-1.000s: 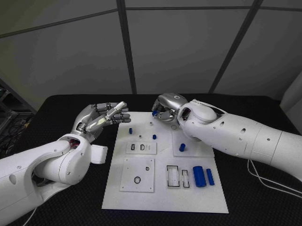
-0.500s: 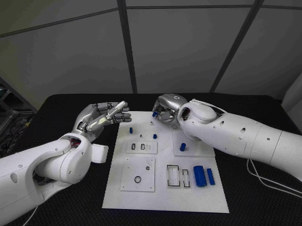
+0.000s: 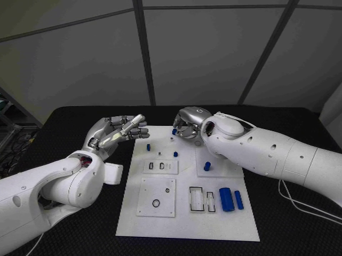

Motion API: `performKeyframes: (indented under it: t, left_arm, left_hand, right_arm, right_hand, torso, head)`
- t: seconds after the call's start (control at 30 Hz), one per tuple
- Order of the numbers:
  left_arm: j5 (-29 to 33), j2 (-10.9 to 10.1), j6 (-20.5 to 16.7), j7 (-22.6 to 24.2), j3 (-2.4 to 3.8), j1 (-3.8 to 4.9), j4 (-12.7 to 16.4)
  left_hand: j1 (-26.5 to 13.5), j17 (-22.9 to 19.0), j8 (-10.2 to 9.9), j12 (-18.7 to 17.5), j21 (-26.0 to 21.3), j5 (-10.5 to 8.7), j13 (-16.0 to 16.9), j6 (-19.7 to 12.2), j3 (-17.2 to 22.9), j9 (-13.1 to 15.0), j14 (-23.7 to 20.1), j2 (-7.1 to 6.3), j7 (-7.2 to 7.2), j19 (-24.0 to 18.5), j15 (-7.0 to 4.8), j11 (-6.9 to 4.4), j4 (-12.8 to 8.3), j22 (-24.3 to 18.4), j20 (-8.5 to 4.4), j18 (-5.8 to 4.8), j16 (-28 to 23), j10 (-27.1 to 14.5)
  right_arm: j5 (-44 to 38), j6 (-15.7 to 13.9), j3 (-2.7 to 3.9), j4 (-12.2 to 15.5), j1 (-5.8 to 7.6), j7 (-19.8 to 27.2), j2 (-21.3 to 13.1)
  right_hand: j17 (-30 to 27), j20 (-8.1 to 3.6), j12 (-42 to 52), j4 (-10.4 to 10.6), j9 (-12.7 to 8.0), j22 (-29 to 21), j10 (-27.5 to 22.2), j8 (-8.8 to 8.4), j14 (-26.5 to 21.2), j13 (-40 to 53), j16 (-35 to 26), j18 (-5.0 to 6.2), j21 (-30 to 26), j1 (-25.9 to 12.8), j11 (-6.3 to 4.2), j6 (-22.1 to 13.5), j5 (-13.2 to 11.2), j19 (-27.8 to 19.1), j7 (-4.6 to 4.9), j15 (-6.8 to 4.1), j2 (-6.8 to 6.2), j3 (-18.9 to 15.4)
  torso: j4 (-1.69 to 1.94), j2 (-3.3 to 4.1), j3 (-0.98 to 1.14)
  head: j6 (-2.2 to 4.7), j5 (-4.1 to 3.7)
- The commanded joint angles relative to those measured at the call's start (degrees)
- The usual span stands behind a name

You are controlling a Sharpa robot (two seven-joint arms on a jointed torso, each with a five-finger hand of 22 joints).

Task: Assemble the parts on the task board

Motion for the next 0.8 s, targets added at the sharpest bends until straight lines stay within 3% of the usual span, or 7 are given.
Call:
performKeyframes:
  t: [0.03,0.33,0.57,0.63,0.7,0.8]
  left_arm:
    - [-0.40,-0.01,0.44,0.09,0.04,0.11,0.04]
    - [-0.40,-0.13,0.49,0.05,0.04,0.11,0.05]
    - [-0.40,-0.53,0.70,0.02,0.04,0.11,-0.14]
    - [-0.40,-0.59,0.77,0.01,0.04,0.11,-0.22]
    - [-0.40,-0.62,0.84,-0.01,0.04,0.11,-0.33]
    - [-0.39,-0.63,0.94,-0.06,0.04,0.10,-0.50]
  left_hand:
    - [0.31,0.05,-0.22,-0.34,-0.02,-0.14,-0.08,-0.06,-0.07,-0.07,-0.20,0.24,0.45,0.28,0.06,0.18,-0.24,-0.08,0.15,-0.65,-0.21,-0.34]
    - [0.31,0.05,-0.23,-0.35,-0.02,-0.14,-0.08,-0.06,-0.08,-0.07,-0.21,0.25,0.45,0.28,0.06,0.18,-0.24,-0.08,0.15,-0.65,-0.22,-0.34]
    - [0.34,0.07,-0.26,-0.38,-0.04,-0.13,-0.07,-0.05,-0.08,-0.06,-0.21,0.28,0.45,0.27,0.07,0.18,-0.30,-0.10,0.16,-0.65,-0.29,-0.33]
    - [0.38,0.12,-0.25,-0.37,-0.06,-0.13,-0.05,0.03,-0.09,-0.04,-0.15,0.32,0.37,0.28,0.05,0.14,-0.37,-0.12,0.16,-0.64,-0.33,-0.22]
    - [0.38,0.12,-0.25,-0.37,-0.06,-0.13,-0.05,0.03,-0.09,-0.04,-0.14,0.33,0.36,0.28,0.05,0.14,-0.37,-0.12,0.16,-0.64,-0.33,-0.21]
    - [0.40,0.15,-0.26,-0.37,-0.07,-0.13,-0.04,0.07,-0.10,-0.03,-0.10,0.35,0.31,0.30,0.04,0.11,-0.41,-0.13,0.16,-0.63,-0.35,-0.15]
  right_arm:
    - [-0.19,0.77,0.02,-0.03,0.12,-0.19,0.14]
    - [-0.19,-2.05,0.02,2.63,0.14,0.08,-1.63]
    - [3.07,-5.58,0.07,9.92,0.12,0.04,-8.63]
    - [4.63,-5.38,0.24,11.47,0.12,-0.32,-10.40]
    - [6.58,-4.55,0.83,12.82,0.13,-1.01,-12.12]
    - [9.36,-2.51,1.44,14.55,0.13,-2.91,-14.57]
  right_hand:
    - [-1.42,0.50,0.02,0.44,-0.02,-1.26,-3.18,-0.13,0.87,0.01,-0.78,-0.04,-0.90,0.05,0.41,-2.08,-0.47,-0.76,0.14,0.69,-0.75,-0.54]
    - [-2.12,0.66,0.22,0.52,0.06,-1.87,-4.21,-0.10,0.71,0.18,-1.11,0.10,-1.25,0.39,0.41,-3.05,-0.45,-1.10,0.06,0.74,-0.86,-1.42]
    - [-1.11,0.35,1.81,1.24,0.31,-1.17,0.06,0.15,1.01,0.98,-0.42,-0.01,-0.81,0.35,-0.17,-2.34,0.48,-0.58,-0.03,0.27,-0.75,-2.00]
    - [-0.62,0.20,2.54,1.64,0.31,-0.89,1.95,0.12,1.13,1.38,-0.11,-0.06,-0.64,-0.13,-0.32,-2.35,0.63,-0.39,0.24,0.11,-1.18,-2.38]
    - [-0.27,-0.01,3.96,2.12,0.29,-0.67,5.00,0.11,1.21,2.15,0.14,-0.10,-0.49,-0.68,-0.68,-2.58,0.94,-0.23,0.33,-0.16,-1.89,-3.08]
    - [0.36,-1.17,7.81,3.03,0.44,-0.45,11.01,0.55,1.29,4.41,0.54,-0.07,-0.42,-1.64,-2.28,-2.51,3.28,-0.07,-0.92,-1.40,-3.65,-5.52]
  torso:
    - [-0.01,0.05,0.00]
    - [-0.09,0.06,0.12]
    - [-0.47,0.00,0.19]
    - [-0.63,-0.04,0.25]
    - [-0.82,-0.05,0.37]
    - [-1.05,0.02,0.52]
  head:
    - [0.02,0.00]
    - [0.08,0.16]
    - [0.64,-0.14]
    - [0.71,-0.18]
    - [0.70,-0.22]
    - [0.98,-0.44]
